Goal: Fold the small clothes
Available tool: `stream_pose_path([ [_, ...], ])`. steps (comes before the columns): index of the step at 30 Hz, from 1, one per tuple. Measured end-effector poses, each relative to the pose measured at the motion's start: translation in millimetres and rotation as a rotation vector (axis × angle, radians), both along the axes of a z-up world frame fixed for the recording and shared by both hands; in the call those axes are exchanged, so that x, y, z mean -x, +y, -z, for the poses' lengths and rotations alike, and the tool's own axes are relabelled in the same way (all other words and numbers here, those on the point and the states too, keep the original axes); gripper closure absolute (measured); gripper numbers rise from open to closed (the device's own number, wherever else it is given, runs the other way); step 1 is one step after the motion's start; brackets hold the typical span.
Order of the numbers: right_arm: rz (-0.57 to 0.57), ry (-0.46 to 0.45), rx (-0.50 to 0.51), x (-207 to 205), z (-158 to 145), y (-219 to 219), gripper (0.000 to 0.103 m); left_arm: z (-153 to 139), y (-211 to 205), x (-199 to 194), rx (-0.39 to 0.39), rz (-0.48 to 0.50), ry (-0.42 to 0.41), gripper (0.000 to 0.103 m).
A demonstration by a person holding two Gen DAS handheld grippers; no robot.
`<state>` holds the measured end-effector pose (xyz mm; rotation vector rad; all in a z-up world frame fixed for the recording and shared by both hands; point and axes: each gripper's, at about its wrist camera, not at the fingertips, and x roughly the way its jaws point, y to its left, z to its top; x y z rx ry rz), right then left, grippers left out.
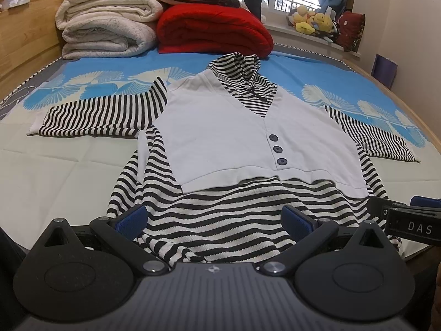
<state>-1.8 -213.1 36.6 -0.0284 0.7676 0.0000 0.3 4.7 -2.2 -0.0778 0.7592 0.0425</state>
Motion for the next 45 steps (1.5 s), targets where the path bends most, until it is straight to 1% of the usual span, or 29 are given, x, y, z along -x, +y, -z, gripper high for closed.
stream_pose_path([
  [6, -0.001, 0.002, 0.003, -0.4, 1.0, 0.0, 0.014, 6.7, 0.2, -4.0, -0.004, -0.005, 0.013, 0.000],
  [7, -0.003, 0.005, 0.005, -0.9, 2.9, -0.1, 0.014, 12.2, 0.6, -9.0, -0.014, -0.010, 0.029, 0.000],
  [8, -0.003, 0.013, 0.008, -2.4, 5.9, -0.2, 0.014, 21.2, 3.1, -17.5, -0.015, -0.020, 0.070, 0.000],
  [9, 0.003, 0.032, 0.013, -5.8, 10.7, -1.3, 0.014, 29.3, 6.2, -24.7, -0.005, -0.027, 0.108, 0.004],
  [11, 0.042, 0.091, 0.029, -16.8, 24.1, -6.2, 0.016, 46.4, 13.9, -38.6, 0.005, -0.036, 0.184, 0.021],
  [12, 0.064, 0.121, 0.034, -21.7, 30.2, -9.5, 0.017, 54.1, 17.5, -43.4, -0.006, -0.042, 0.219, 0.037],
  [13, 0.092, 0.157, 0.038, -27.0, 37.4, -14.9, 0.021, 63.0, 22.6, -47.1, -0.028, -0.058, 0.262, 0.053],
  [15, 0.150, 0.213, 0.030, -33.5, 48.2, -26.7, 0.027, 79.6, 38.7, -48.4, -0.068, -0.126, 0.351, 0.071],
  [16, 0.189, 0.245, 0.020, -35.3, 54.0, -34.1, 0.032, 83.7, 47.6, -45.6, -0.043, -0.150, 0.368, 0.072],
  [17, 0.226, 0.284, 0.018, -36.7, 60.7, -42.0, 0.039, 82.2, 51.9, -43.0, -0.029, -0.151, 0.362, 0.072],
  [19, 0.298, 0.382, 0.016, -36.7, 77.2, -56.7, 0.042, 78.6, 48.2, -40.9, -0.062, -0.135, 0.361, 0.072],
  [20, 0.323, 0.416, -0.014, -36.3, 81.7, -62.3, 0.042, 75.9, 47.8, -38.7, -0.071, -0.148, 0.351, 0.071],
  [21, 0.335, 0.427, -0.041, -35.4, 83.1, -65.9, 0.043, 70.2, 47.3, -37.6, -0.067, -0.163, 0.335, 0.071],
  [22, 0.338, 0.419, -0.046, -33.8, 81.1, -66.6, 0.043, 66.1, 47.1, -35.8, -0.053, -0.165, 0.314, 0.068],
  [23, 0.329, 0.382, -0.040, -31.5, 74.6, -64.5, 0.043, 63.0, 46.7, -36.8, -0.043, -0.158, 0.311, 0.065],
  [24, 0.315, 0.345, -0.025, -30.3, 68.9, -61.5, 0.043, 64.6, 45.9, -37.6, -0.030, -0.150, 0.326, 0.057],
  [25, 0.300, 0.324, 0.008, -29.6, 66.5, -58.0, 0.043, 69.7, 46.7, -39.3, -0.007, -0.147, 0.366, 0.052],
  [26, 0.298, 0.353, 0.041, -30.7, 70.8, -57.1, 0.043, 76.0, 49.2, -40.2, 0.021, -0.155, 0.413, 0.052],
  [27, 0.317, 0.403, 0.040, -31.5, 78.5, -60.3, 0.042, 75.0, 52.0, -38.8, 0.040, -0.167, 0.414, 0.052],
  [28, 0.348, 0.445, 0.009, -31.1, 84.4, -66.2, 0.041, 67.0, 52.6, -38.0, 0.044, -0.171, 0.387, 0.052],
  [29, 0.373, 0.436, -0.017, -29.9, 83.4, -68.7, 0.041, 55.3, 51.1, -37.5, 0.038, -0.159, 0.337, 0.052],
  [30, 0.371, 0.400, -0.019, -29.2, 75.8, -66.2, 0.041, 41.2, 50.1, -37.2, 0.031, -0.143, 0.270, 0.052],
  [32, 0.326, 0.262, 0.029, -25.4, 50.8, -52.9, 0.040, 10.5, 50.9, -39.4, 0.019, -0.115, 0.139, 0.047],
  [34, 0.281, 0.135, 0.058, -20.3, 29.6, -40.7, 0.039, -21.4, 60.0, -50.1, 0.045, -0.081, 0.017, 0.031],
  [36, 0.245, 0.019, 0.035, -19.3, 11.4, -36.3, 0.039, -43.9, 74.5, -71.7, 0.066, -0.079, -0.066, 0.031],
  [39, 0.192, -0.108, 0.032, -17.1, -6.8, -29.2, 0.038, -66.7, 109.6, -116.8, 0.101, -0.081, -0.132, 0.031],
  [41, 0.166, -0.162, 0.032, -15.1, -17.3, -27.1, 0.038, -68.4, 135.6, -151.9, 0.111, -0.063, -0.155, 0.031],
  [43, 0.151, -0.206, 0.000, -13.0, -27.2, -28.3, 0.038, -63.8, 158.4, -182.7, 0.072, -0.046, -0.144, 0.033],
  [45, 0.117, -0.249, -0.020, -11.9, -38.0, -27.2, 0.038, -49.6, 178.5, -208.6, 0.002, -0.032, -0.145, 0.036],
])
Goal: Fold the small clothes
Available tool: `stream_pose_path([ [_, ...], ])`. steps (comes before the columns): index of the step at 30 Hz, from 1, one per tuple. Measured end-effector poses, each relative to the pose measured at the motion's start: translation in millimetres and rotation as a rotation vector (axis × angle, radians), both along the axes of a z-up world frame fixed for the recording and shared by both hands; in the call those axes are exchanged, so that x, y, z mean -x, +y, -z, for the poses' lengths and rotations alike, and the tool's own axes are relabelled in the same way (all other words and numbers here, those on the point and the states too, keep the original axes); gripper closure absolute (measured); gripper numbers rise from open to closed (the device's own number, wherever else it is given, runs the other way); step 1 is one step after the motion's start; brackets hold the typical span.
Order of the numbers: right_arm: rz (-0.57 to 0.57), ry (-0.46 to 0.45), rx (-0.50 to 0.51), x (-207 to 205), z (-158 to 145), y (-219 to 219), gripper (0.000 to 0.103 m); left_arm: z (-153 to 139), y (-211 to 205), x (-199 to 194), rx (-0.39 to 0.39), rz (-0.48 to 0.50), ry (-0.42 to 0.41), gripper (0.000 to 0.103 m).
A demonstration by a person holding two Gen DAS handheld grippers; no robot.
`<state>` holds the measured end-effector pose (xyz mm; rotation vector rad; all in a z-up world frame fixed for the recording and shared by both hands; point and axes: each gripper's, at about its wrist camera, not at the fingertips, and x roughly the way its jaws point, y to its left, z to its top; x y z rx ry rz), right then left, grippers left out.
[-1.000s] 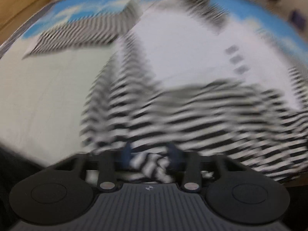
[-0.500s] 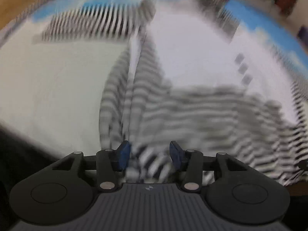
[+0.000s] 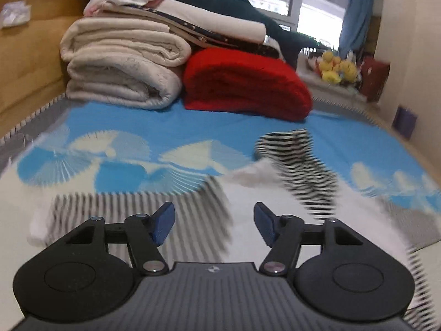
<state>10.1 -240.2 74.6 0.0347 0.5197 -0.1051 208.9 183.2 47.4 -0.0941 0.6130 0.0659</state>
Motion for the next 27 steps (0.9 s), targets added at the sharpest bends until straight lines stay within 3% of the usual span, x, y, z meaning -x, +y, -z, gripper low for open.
stream_pose_path([
  [2, -0.050, -0.042, 0.024, -9.1, -18.4, 6.2, 0.038, 22.0, 21.0, -10.7, -0.067, -0.025, -0.010, 0.040],
  [3, -0.076, -0.059, 0.033, -15.0, -25.1, 7.3, 0.038, 33.5, 30.6, -13.4, -0.082, -0.039, 0.004, 0.048],
  [4, -0.104, -0.072, 0.044, -22.5, -33.6, 8.7, 0.036, 45.9, 41.0, -16.8, -0.088, -0.062, 0.054, 0.061],
  [5, -0.138, -0.084, 0.058, -33.6, -42.6, 11.9, 0.035, 55.8, 56.3, -24.6, -0.068, -0.115, 0.131, 0.068],
  [8, -0.208, -0.118, 0.077, -68.3, -65.0, 19.8, 0.034, 61.7, 97.0, -30.6, 0.073, -0.194, 0.136, 0.070],
  [11, -0.259, -0.133, 0.085, -110.6, -75.1, 33.8, 0.034, 72.0, 134.7, -33.9, 0.113, -0.289, 0.172, 0.070],
  [15, -0.285, -0.133, 0.068, -162.0, -60.3, 48.9, 0.034, 97.3, 193.8, -26.9, 0.281, -0.455, 0.239, 0.070],
  [17, -0.286, -0.086, 0.033, -176.1, -41.7, 51.5, 0.035, 109.2, 217.9, -22.8, 0.362, -0.533, 0.267, 0.070],
  [20, -0.265, 0.057, -0.032, -197.9, -19.2, 61.6, 0.038, 123.5, 251.8, -12.5, 0.482, -0.615, 0.267, 0.069],
  [24, -0.276, 0.106, -0.075, -210.6, -9.7, 68.1, 0.050, 137.3, 276.2, -8.0, 0.575, -0.720, 0.258, 0.068],
  [26, -0.274, 0.125, -0.074, -215.9, -5.0, 67.9, 0.073, 143.4, 281.2, -8.7, 0.604, -0.762, 0.267, 0.068],
  [27, -0.267, 0.136, -0.078, -218.7, -3.8, 67.2, 0.078, 144.9, 280.9, -9.7, 0.605, -0.771, 0.266, 0.068],
])
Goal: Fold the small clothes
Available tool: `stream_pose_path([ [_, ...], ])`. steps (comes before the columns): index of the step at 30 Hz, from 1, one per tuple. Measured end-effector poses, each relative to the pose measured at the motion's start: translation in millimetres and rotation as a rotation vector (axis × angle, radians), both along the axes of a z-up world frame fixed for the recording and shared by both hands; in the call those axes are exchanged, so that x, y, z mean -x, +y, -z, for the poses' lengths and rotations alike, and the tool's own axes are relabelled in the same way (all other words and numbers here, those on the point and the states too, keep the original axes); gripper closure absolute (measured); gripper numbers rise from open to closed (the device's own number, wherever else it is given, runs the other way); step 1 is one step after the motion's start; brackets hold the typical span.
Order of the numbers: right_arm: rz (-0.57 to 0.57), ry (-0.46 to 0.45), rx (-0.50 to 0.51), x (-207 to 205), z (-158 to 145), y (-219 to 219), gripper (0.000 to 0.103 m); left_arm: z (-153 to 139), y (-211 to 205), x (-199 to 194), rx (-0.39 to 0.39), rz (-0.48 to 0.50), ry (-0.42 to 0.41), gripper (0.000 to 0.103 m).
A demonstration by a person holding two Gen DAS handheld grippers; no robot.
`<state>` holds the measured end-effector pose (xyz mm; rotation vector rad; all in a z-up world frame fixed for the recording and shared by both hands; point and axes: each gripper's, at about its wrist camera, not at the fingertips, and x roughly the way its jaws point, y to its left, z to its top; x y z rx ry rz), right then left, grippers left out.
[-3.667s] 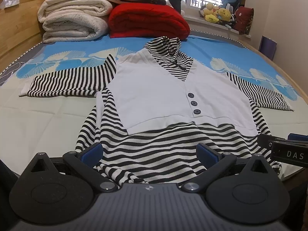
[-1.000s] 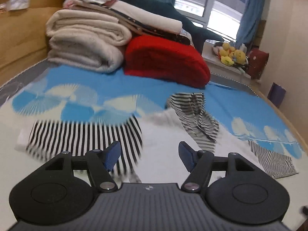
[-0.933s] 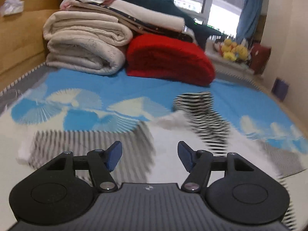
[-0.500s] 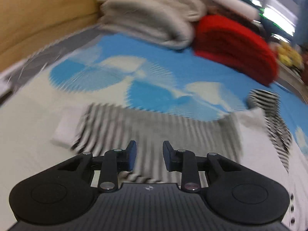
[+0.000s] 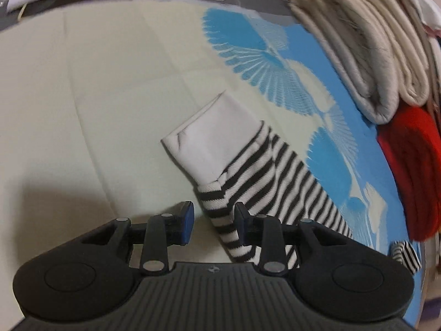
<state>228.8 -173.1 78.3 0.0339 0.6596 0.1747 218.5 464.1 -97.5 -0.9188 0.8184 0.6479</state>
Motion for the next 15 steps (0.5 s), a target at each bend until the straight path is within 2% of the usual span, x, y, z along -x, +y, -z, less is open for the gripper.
stream_pose_path([
  [1, 0.007, 0.012, -0.004, -1.8, 1.9, -1.0, 0.085, -1.0, -2.2, -2.5, -0.018, 0.001, 0.002, 0.069],
  [2, 0.014, 0.022, -0.004, -6.6, 2.9, -0.8, 0.087, -2.1, -5.6, -8.8, -0.046, 0.014, 0.015, 0.070],
  [3, 0.021, 0.030, -0.003, -6.0, 4.7, -3.6, 0.087, -5.0, -10.5, -14.7, -0.079, 0.032, 0.035, 0.080],
  [4, 0.028, 0.037, 0.000, -6.1, 6.1, -6.2, 0.087, -8.5, -16.4, -19.3, -0.114, 0.042, 0.063, 0.099],
  [6, 0.039, 0.055, 0.001, -7.3, 10.2, -9.3, 0.087, -22.5, -33.7, -28.5, -0.198, 0.046, 0.094, 0.099],
  [7, 0.042, 0.063, 0.002, -7.0, 11.8, -11.1, 0.087, -35.5, -45.9, -32.5, -0.247, 0.059, 0.083, 0.099],
  [9, 0.045, 0.078, 0.007, -7.5, 14.6, -13.8, 0.087, -73.9, -83.1, -40.7, -0.347, 0.119, -0.009, 0.099],
  [11, 0.047, 0.091, 0.014, -5.6, 16.6, -15.7, 0.087, -112.7, -132.7, -47.6, -0.428, 0.224, -0.129, 0.099],
  [13, 0.046, 0.102, 0.015, -4.3, 19.6, -17.7, 0.087, -143.1, -188.5, -48.8, -0.451, 0.355, -0.269, 0.099],
  [15, 0.048, 0.119, 0.005, -3.8, 23.7, -19.5, 0.087, -161.3, -250.8, -47.0, -0.403, 0.528, -0.398, 0.098],
])
